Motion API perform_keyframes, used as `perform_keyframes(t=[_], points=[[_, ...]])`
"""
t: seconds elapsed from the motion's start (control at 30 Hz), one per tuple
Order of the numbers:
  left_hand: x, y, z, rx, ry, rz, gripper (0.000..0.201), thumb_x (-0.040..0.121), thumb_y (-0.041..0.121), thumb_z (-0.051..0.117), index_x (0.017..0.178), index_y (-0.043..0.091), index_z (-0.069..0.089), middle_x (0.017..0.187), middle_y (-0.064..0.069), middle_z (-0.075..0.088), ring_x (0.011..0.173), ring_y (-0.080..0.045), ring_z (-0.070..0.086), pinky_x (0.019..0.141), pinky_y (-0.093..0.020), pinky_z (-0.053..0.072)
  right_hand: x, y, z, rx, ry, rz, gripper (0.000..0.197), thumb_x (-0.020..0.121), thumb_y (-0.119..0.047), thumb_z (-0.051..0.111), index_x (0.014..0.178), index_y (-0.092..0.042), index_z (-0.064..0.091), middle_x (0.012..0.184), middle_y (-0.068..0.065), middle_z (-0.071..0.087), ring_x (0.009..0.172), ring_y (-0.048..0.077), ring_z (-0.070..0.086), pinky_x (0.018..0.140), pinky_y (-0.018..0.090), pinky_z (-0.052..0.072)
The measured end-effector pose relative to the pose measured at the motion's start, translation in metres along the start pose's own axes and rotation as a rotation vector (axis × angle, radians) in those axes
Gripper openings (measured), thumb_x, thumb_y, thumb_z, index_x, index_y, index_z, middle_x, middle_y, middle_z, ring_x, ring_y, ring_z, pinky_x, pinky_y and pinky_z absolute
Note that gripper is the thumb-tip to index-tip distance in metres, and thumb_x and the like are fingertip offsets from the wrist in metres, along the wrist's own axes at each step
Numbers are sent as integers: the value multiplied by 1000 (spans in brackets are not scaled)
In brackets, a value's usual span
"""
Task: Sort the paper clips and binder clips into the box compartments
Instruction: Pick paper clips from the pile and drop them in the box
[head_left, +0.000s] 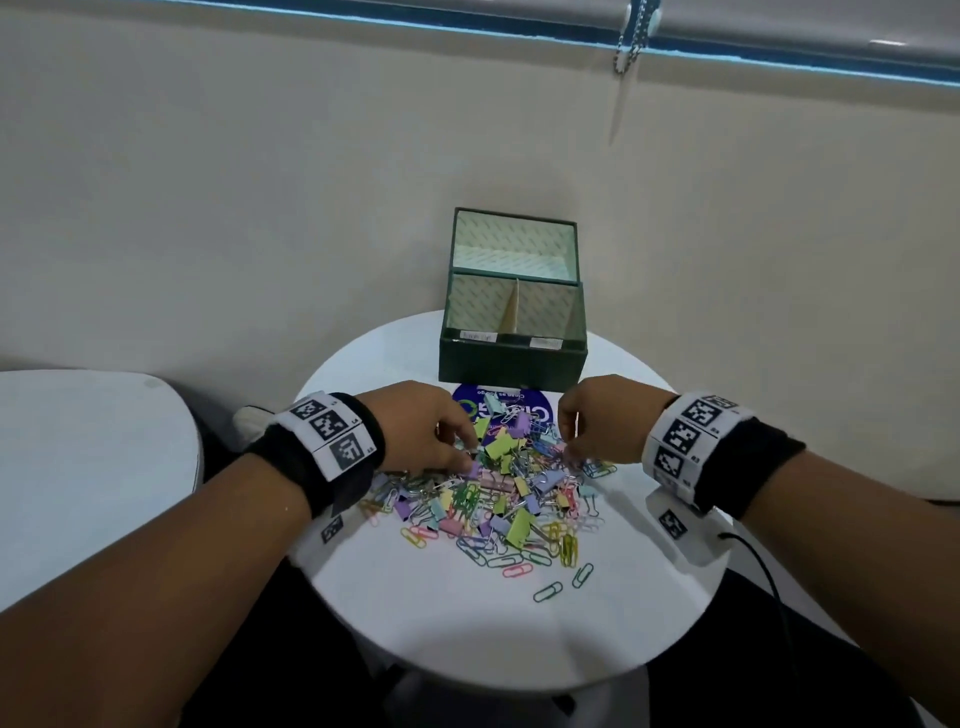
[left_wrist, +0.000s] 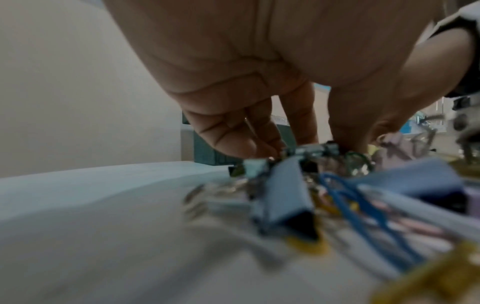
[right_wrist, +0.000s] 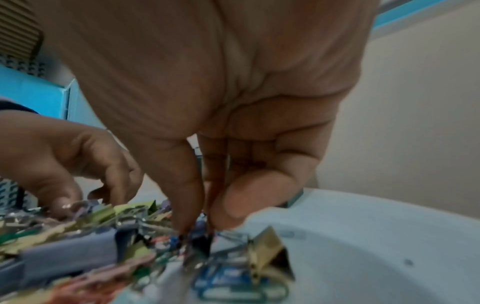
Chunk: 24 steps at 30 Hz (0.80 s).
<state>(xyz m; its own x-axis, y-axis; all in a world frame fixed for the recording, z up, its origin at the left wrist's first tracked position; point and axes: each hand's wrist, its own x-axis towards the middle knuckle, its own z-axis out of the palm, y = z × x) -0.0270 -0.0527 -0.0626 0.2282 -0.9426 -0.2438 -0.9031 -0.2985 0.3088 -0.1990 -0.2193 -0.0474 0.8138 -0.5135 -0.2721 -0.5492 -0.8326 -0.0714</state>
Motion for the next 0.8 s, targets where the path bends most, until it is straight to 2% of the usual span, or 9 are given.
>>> perform_keyframes(t=[0.1,0.17,0.27,0.37,0.47,0.57,0.7,0.8], points=[[0,-2,0,17,49,-13,24,85,55,69,101,38,73,90,18,62,86,-5,58,79,-28,50,1,5,4,110,35,6,6,86,-15,70,90,-20,71,82,-10,66,76,10,61,65,22,45],[1,-4,0,17,110,-37,20,86,51,69,97,35,72,91,16,64,85,-6,59,77,-28,50,1,8,6,158,53,16,4,87,-16,69,87,-19,71,82,-8,67,73,10,59,64,21,46],[1,-5,-2,-3,190,-75,15,89,44,67,98,33,71,94,14,61,85,-8,58,77,-29,48,1,11,10,122,65,40,8,87,-22,68,81,-27,66,85,-10,66,82,14,61,71,24,49],[-4,-2,-3,-19,213,-43,13,87,43,70,94,32,73,93,13,62,84,-5,57,80,-30,51,0,10,11,152,56,20,14,88,-13,65,81,-25,69,83,-12,67,83,11,63,74,25,51],[-16,8,2,-107,147,51,20,75,52,79,79,33,73,85,14,63,80,-3,61,78,-32,56,-3,10,11,190,77,2,16,89,-8,60,84,-21,70,81,-12,68,81,11,63,71,23,48],[-27,19,9,-100,34,112,30,63,61,83,74,34,74,85,14,61,81,-2,59,75,-34,55,-12,9,10,178,169,-53,17,91,-14,58,85,-28,62,82,-12,62,82,15,60,72,26,46],[-30,28,13,21,-39,183,40,60,65,82,85,35,75,86,14,58,89,-5,54,77,-36,53,-40,3,11,235,243,-208,16,91,-16,52,78,-23,53,75,-5,63,70,18,56,68,32,49],[-27,28,16,108,-32,202,39,67,59,81,97,35,74,93,14,56,95,-8,51,81,-35,52,-66,-3,18,69,55,-362,14,95,-14,43,88,-24,51,80,-13,60,72,16,53,69,31,46]])
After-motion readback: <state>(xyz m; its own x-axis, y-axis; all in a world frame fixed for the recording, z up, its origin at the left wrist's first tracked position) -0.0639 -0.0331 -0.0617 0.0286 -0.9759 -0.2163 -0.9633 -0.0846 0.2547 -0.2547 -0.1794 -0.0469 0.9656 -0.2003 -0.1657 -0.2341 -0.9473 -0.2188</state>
